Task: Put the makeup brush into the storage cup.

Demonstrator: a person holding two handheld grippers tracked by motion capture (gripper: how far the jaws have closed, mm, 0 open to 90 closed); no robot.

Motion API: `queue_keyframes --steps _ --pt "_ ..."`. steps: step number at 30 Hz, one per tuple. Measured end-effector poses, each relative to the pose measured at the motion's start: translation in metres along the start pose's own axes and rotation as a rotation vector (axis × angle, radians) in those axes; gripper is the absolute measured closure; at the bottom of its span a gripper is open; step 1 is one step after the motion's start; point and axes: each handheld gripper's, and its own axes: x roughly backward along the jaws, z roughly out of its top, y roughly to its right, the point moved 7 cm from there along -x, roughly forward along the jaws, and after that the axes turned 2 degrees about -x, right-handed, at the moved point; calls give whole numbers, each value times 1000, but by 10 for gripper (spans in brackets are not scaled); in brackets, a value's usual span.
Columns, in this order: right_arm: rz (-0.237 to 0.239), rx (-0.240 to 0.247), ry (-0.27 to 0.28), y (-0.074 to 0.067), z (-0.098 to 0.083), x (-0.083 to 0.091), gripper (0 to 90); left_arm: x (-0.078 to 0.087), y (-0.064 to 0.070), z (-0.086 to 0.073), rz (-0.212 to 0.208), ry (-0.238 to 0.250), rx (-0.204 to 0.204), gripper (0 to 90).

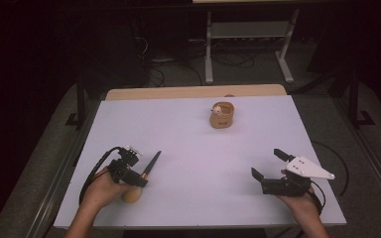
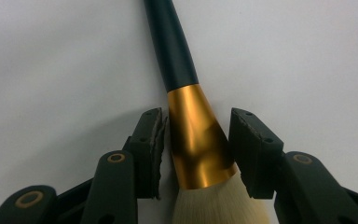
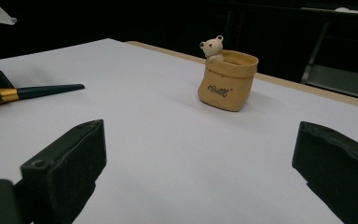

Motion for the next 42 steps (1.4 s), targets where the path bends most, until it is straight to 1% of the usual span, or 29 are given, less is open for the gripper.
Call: queue_keyframes --steps 3,8,11,14,15,17,19,20,22,23,25,28,32,33,34,35,36,37,39,40,42 --pt "0 -1 0 0 0 0 21 0 0 0 12 -5 -20 551" --pt "-1 -1 0 0 0 0 21 0 2 -1 19 -13 -22 559" --pt "0 1 1 0 0 0 22 -1 1 -1 25 -10 -25 586" --pt "-1 4 1 0 0 -1 22 0 1 -1 35 -17 -43 611" --pt "-1 4 1 0 0 -1 22 0 1 -1 35 -17 -43 613" --pt "0 -8 -8 -1 -1 0 22 -1 1 -1 39 -14 -48 618" --pt "-1 4 1 0 0 -1 22 -1 2 -1 38 -13 -45 620" --pt "-2 8 2 1 0 -1 22 -1 1 -1 39 -15 -54 622" --pt "-1 6 1 0 0 -1 22 -1 1 -1 33 -7 -55 624" --pt "0 -4 -5 0 0 0 22 0 1 -2 27 -9 -59 624" --pt "-2 3 -1 0 0 0 22 0 0 -2 21 0 -59 626" --pt "-2 1 -2 0 0 0 22 1 -1 -2 11 -3 -62 627" --pt "-2 6 1 1 0 0 22 5 0 0 -1 24 -66 629" --pt "-2 6 1 1 0 0 22 7 -1 0 -1 29 -83 629" --pt "-2 5 2 1 0 0 22 8 1 1 -6 37 -79 629" --pt "-1 5 2 1 0 0 22 10 1 1 -10 46 -98 629" --pt "-1 5 2 1 0 0 22 10 3 2 -14 54 -102 629" --pt "0 2 -1 0 0 0 22 11 3 3 -17 68 -112 629" --pt "1 9 4 1 1 0 22 15 4 5 -27 105 -111 630" --pt "0 7 2 0 1 0 22 16 4 6 -33 110 -116 630" --pt "1 7 2 0 1 0 22 21 4 7 -42 143 -113 630"
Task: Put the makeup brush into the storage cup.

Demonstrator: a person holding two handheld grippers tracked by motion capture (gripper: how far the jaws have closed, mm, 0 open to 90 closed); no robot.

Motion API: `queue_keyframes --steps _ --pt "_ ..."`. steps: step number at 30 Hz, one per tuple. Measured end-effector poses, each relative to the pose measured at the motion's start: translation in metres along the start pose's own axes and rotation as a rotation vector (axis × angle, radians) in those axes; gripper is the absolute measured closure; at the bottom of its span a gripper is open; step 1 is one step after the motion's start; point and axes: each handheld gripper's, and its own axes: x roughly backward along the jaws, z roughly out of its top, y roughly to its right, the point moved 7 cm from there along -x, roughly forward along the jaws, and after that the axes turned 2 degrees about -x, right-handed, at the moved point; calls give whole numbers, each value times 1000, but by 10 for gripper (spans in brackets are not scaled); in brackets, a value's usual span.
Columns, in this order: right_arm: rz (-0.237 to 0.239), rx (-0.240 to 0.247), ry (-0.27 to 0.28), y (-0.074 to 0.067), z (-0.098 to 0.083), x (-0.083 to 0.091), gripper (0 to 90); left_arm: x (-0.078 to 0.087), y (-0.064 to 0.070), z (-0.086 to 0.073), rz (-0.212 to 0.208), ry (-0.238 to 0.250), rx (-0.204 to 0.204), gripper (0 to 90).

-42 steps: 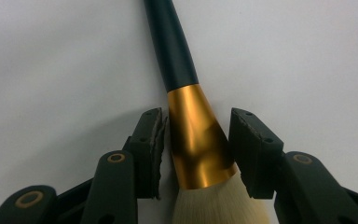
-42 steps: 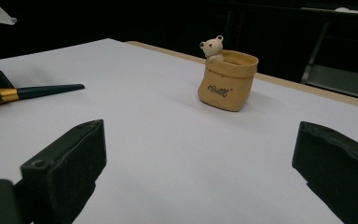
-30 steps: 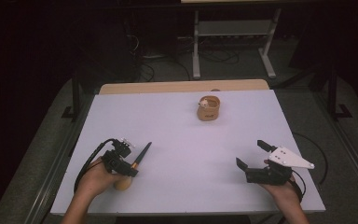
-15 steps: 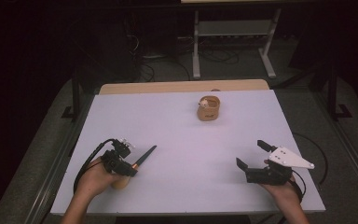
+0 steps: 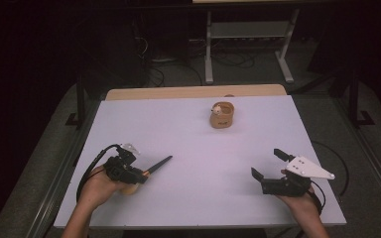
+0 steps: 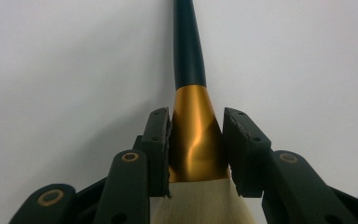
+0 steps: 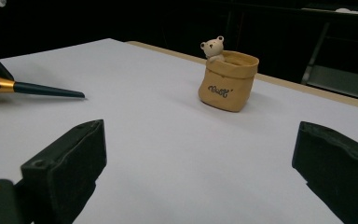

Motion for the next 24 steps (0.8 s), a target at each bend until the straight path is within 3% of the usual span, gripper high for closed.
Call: queue_keyframes --steps 2,3,8,11,19,20,24 --pt "1 -1 -1 0 0 0 22 2 1 1 -8 14 5 630" --pt "0 -1 -2 0 0 0 22 5 3 4 -26 52 15 630" --pt "14 -6 -5 -2 0 0 22 10 8 8 -52 76 2 631" --pt "28 -1 -4 -3 2 0 22 12 11 11 -56 83 -40 631" --pt "80 16 -13 -7 10 -2 22 14 19 21 -108 136 -59 631" --pt "109 11 -29 -11 13 -3 22 14 20 22 -142 149 -66 631" --pt "179 38 -50 -18 17 -5 22 15 25 26 -185 161 -90 631"
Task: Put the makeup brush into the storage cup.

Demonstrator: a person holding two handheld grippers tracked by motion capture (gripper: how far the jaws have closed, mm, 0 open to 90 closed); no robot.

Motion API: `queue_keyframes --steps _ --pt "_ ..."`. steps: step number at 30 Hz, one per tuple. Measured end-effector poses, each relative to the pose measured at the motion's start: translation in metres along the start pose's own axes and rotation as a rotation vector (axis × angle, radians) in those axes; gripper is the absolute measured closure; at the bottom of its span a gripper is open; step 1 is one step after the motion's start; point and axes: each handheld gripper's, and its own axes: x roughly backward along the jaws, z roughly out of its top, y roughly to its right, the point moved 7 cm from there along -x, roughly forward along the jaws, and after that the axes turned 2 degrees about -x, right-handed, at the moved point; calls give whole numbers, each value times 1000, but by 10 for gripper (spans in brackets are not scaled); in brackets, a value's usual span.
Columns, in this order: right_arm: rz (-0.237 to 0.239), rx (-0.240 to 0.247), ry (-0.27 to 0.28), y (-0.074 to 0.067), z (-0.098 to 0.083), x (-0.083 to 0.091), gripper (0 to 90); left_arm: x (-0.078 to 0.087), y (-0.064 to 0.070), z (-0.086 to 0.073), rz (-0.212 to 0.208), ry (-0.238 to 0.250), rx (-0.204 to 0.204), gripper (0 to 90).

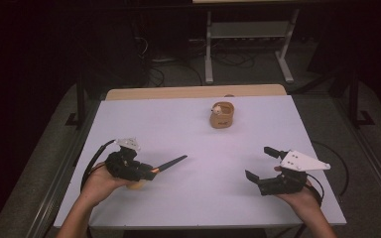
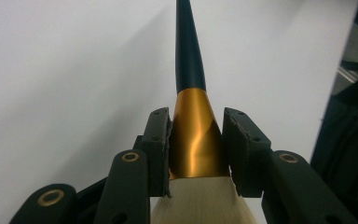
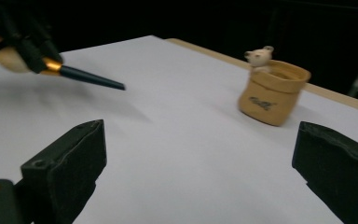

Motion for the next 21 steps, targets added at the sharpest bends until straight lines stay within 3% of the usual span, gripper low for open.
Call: queue_keyframes --steps 4,9,15,21 --pt "79 35 -30 -7 6 -5 22 -1 3 3 -13 -1 -21 631" --pt "122 49 -44 -11 8 -10 22 -4 6 7 -26 1 -32 632" --pt "220 78 -89 -21 11 -17 22 -7 13 13 -54 -9 -70 632" --pt "292 136 -127 -33 18 -22 21 -12 21 18 -73 -20 -90 632"
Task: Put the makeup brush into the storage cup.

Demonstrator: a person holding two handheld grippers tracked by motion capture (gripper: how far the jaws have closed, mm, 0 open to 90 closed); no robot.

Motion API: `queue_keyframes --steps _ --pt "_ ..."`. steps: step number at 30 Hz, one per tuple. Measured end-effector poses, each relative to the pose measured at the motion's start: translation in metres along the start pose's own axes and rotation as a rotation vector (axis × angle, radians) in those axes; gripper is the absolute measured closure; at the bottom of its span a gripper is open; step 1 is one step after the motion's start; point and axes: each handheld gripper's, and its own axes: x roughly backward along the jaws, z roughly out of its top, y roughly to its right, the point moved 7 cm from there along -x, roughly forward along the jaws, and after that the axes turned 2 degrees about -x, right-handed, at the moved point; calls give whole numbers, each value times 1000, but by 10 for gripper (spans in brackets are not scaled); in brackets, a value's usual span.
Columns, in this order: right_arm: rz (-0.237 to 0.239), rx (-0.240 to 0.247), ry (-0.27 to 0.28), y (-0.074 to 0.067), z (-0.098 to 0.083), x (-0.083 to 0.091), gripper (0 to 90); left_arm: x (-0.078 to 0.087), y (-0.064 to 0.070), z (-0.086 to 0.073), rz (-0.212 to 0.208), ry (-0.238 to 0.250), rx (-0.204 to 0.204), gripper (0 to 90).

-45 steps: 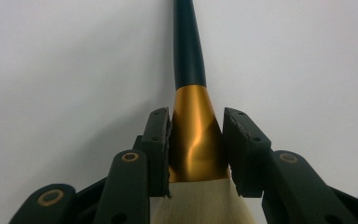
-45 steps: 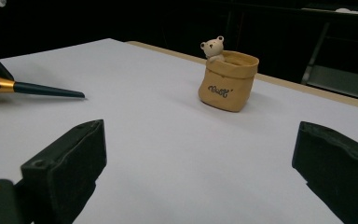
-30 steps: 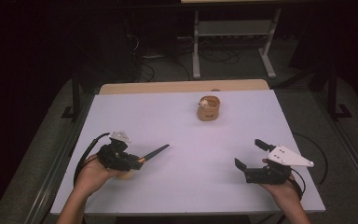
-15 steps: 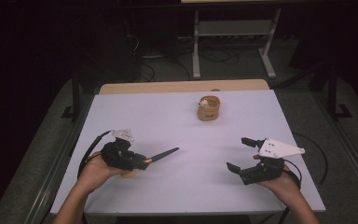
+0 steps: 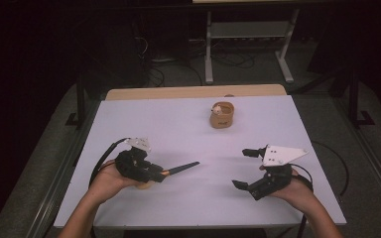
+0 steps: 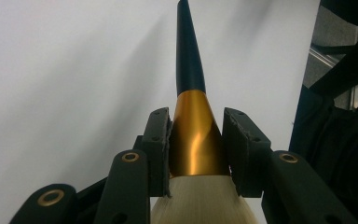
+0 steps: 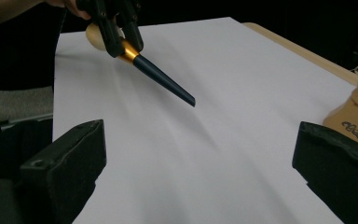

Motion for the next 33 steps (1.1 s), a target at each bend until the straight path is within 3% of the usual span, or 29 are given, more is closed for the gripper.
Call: queue_keyframes --steps 13,21,27,32,33 --pt "90 54 -110 -10 6 -18 22 -12 14 11 -40 -49 -54 632" --pt "124 86 -137 -12 11 -30 25 -17 21 22 -65 -68 -81 632" --pt "148 104 -169 -16 14 -37 61 -21 25 27 -73 -87 -93 632" --pt "196 152 -218 -22 16 -50 126 -25 27 31 -81 -97 -108 632" --pt "207 139 -224 -24 16 -53 133 -25 27 32 -81 -98 -110 632"
